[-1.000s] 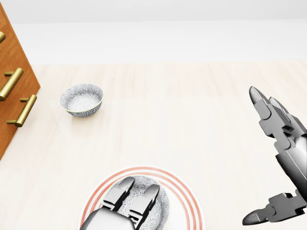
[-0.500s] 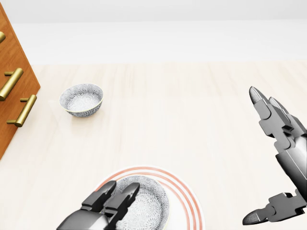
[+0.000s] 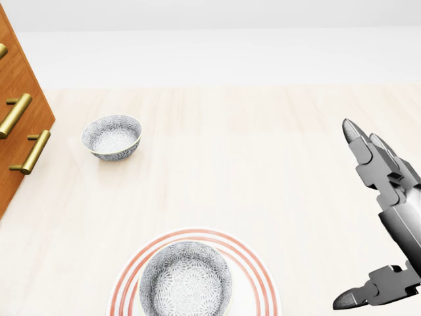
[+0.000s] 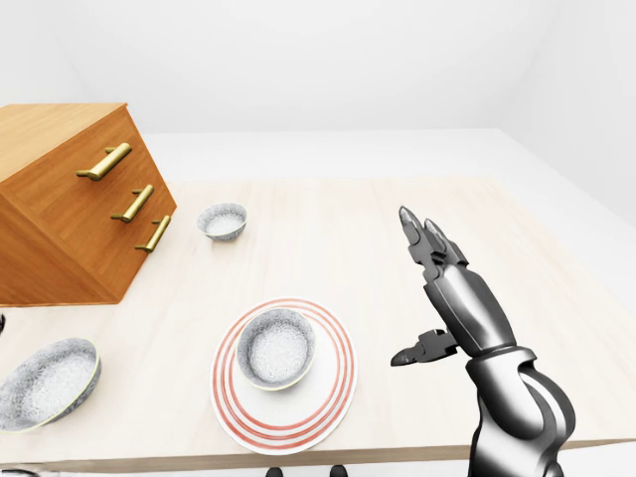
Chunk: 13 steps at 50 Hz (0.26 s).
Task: Put the bowl in the middle on the plate.
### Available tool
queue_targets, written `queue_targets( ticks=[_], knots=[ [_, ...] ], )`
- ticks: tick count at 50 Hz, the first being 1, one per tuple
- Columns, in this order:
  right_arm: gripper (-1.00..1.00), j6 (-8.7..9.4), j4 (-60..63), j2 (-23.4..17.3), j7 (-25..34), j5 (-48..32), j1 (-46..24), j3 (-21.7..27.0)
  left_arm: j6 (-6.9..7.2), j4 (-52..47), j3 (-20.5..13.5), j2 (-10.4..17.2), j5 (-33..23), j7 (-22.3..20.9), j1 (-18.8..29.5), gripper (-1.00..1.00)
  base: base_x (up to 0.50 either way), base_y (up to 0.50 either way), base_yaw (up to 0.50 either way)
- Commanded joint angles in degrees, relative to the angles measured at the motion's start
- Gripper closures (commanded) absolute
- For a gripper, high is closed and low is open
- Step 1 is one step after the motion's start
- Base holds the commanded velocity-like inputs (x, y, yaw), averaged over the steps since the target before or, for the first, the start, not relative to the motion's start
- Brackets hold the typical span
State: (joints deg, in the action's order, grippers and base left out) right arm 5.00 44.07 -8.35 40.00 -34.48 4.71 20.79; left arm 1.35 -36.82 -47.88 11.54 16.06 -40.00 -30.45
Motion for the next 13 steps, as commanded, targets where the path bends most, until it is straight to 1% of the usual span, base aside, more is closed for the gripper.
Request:
queue_targets(
  ticks=[1, 2, 3, 4, 5, 6, 7, 8, 9, 10, 12, 13],
  knots=[
    [-1.0, 0.0, 0.4, 0.1, 0.0, 0.2, 0.2, 0.2, -6.35, 29.8, -28.8, 15.4, 40.2, 0.0, -7.2, -1.0, 0.0, 0.0, 0.0],
    [-1.0, 0.0, 0.5, 0.2, 0.0, 0.4, 0.4, 0.3, -6.35, 33.7, -29.8, 17.3, 41.8, 0.0, -7.7, -1.0, 0.0, 0.0, 0.0],
    [-1.0, 0.0, 0.5, 0.2, 0.0, 0.4, 0.5, 0.4, -6.35, 34.6, -29.5, 17.9, 43.4, 0.0, -9.1, -1.0, 0.0, 0.0, 0.0],
    [-1.0, 0.0, 0.6, 0.2, 0.0, 0.5, 0.5, 0.4, -6.35, 36.1, -30.0, 18.7, 43.6, 0.0, -9.1, -1.0, 0.0, 0.0, 0.0],
    [-1.0, 0.0, 0.7, 0.3, 0.0, 0.6, 0.5, 0.5, -6.35, 38.4, -32.4, 20.6, 45.5, 0.0, -8.8, -1.0, 0.0, 0.0, 0.0],
    [-1.0, 0.0, 0.7, 0.3, 0.0, 0.6, 0.5, 0.5, -6.32, 38.4, -32.7, 20.7, 45.5, 0.0, -8.7, -1.0, 0.0, 0.0, 0.0],
    [-1.0, 0.0, 0.6, 0.3, 0.0, 0.6, 0.4, 0.4, -3.33, 39.5, -35.0, 22.3, 46.5, 0.0, -8.0, -1.0, 0.0, 0.0, 0.0],
    [-1.0, 0.0, 0.4, 0.3, 0.0, 0.6, 0.5, 0.4, -1.33, 40.0, -36.6, 23.0, 46.0, 0.0, -6.8, -1.0, 0.0, 0.0, 0.0],
    [-1.0, 0.0, 0.4, 0.3, 0.0, 0.7, 0.5, 0.5, 2.63, 41.2, -39.5, 24.6, 45.1, 0.0, -4.4, -1.0, 0.0, 0.0, 0.0],
    [-1.0, 0.0, 0.4, 0.3, 0.0, 0.7, 0.5, 0.5, 3.65, 41.6, -41.7, 25.4, 43.7, 0.0, -2.2, -1.0, 0.0, 0.0, 0.0],
    [-1.0, 0.0, 0.6, 0.3, 0.0, 0.7, 0.4, 0.5, 3.65, 41.1, -42.1, 26.1, 42.6, 0.0, -0.1, -1.0, 0.0, 0.0, 0.0],
    [-1.0, 0.0, 0.6, 0.2, 0.0, 0.6, 0.4, 0.5, 3.65, 41.9, -42.1, 26.6, 39.4, 0.0, 2.7, -1.0, 0.0, 0.0, 0.0]
  ],
)
